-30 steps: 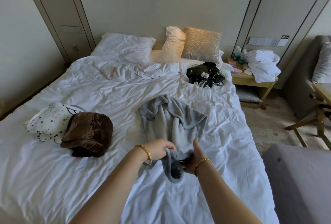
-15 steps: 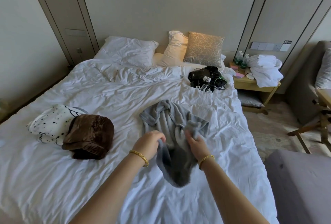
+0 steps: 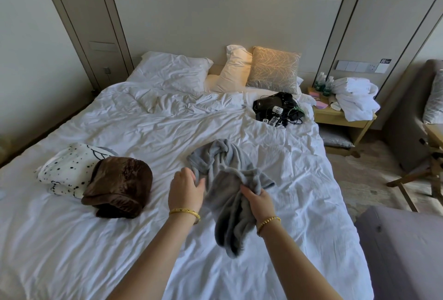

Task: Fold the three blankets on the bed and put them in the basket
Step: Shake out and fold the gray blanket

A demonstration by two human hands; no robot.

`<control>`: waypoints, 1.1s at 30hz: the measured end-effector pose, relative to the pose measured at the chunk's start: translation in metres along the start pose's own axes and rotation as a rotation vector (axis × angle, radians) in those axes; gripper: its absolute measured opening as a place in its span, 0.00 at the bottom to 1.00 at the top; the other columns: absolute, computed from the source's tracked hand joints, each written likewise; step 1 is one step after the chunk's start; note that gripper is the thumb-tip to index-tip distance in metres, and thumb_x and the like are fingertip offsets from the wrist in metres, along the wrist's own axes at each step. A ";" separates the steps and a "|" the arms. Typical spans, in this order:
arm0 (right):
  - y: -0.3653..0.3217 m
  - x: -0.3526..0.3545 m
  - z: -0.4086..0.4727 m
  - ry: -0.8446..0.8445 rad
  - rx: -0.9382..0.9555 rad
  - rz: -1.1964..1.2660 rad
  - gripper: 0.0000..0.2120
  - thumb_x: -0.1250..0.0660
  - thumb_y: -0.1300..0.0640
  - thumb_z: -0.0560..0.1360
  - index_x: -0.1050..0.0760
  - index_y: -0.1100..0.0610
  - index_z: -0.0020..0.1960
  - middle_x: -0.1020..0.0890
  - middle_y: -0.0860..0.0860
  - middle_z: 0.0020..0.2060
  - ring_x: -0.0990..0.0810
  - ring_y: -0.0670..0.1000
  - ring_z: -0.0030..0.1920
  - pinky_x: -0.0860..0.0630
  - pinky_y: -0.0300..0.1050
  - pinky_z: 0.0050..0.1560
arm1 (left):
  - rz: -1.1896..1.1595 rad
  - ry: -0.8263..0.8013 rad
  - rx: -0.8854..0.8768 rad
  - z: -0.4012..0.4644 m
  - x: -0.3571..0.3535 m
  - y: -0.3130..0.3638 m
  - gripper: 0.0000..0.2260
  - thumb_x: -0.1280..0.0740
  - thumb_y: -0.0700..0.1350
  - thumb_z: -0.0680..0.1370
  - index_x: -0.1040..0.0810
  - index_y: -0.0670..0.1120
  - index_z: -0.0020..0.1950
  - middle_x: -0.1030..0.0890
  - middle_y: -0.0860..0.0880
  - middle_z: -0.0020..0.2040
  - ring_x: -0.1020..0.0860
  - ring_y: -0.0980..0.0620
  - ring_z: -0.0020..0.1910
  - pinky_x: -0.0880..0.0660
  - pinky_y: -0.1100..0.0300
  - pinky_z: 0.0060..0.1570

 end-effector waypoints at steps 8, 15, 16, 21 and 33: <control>-0.008 -0.024 -0.007 -0.196 0.231 -0.335 0.12 0.32 0.59 0.73 0.27 0.53 0.32 0.24 0.42 0.25 0.26 0.37 0.27 0.29 0.30 0.33 | -0.646 -0.583 0.355 -0.002 -0.027 0.018 0.21 0.47 0.64 0.77 0.22 0.51 0.51 0.20 0.50 0.46 0.21 0.50 0.48 0.24 0.59 0.46; 0.003 -0.019 -0.011 -0.234 0.109 -0.436 0.16 0.40 0.46 0.77 0.29 0.53 0.34 0.27 0.46 0.26 0.29 0.42 0.29 0.31 0.34 0.33 | -0.580 -0.355 0.368 0.001 -0.031 0.010 0.07 0.40 0.40 0.77 0.23 0.41 0.46 0.24 0.45 0.37 0.27 0.46 0.38 0.32 0.58 0.40; -0.001 -0.015 -0.009 -0.160 0.076 -0.382 0.17 0.42 0.46 0.78 0.28 0.55 0.36 0.25 0.47 0.29 0.27 0.44 0.32 0.29 0.39 0.38 | -0.566 -0.343 0.333 0.000 -0.030 0.011 0.07 0.40 0.40 0.77 0.23 0.41 0.48 0.25 0.46 0.37 0.27 0.47 0.39 0.33 0.60 0.41; -0.023 -0.002 -0.004 0.065 0.235 -0.554 0.18 0.48 0.50 0.80 0.32 0.54 0.67 0.21 0.53 0.38 0.22 0.56 0.43 0.32 0.45 0.41 | -0.538 -0.378 0.155 -0.008 -0.026 0.026 0.14 0.41 0.49 0.80 0.27 0.44 0.37 0.26 0.49 0.34 0.28 0.50 0.37 0.34 0.60 0.38; -0.020 -0.022 -0.014 -0.049 0.369 -1.093 0.26 0.48 0.53 0.81 0.51 0.55 0.76 0.28 0.57 0.64 0.22 0.57 0.55 0.24 0.51 0.49 | -0.646 -0.386 0.145 -0.018 -0.031 0.033 0.12 0.38 0.46 0.79 0.19 0.40 0.46 0.18 0.38 0.43 0.19 0.41 0.45 0.21 0.44 0.48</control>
Point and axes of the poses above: each hand's wrist, its own z-axis towards the middle knuckle, its own x-axis out of the back of the hand, y = z × x, the point moved 2 cm from there along z, towards the middle knuckle
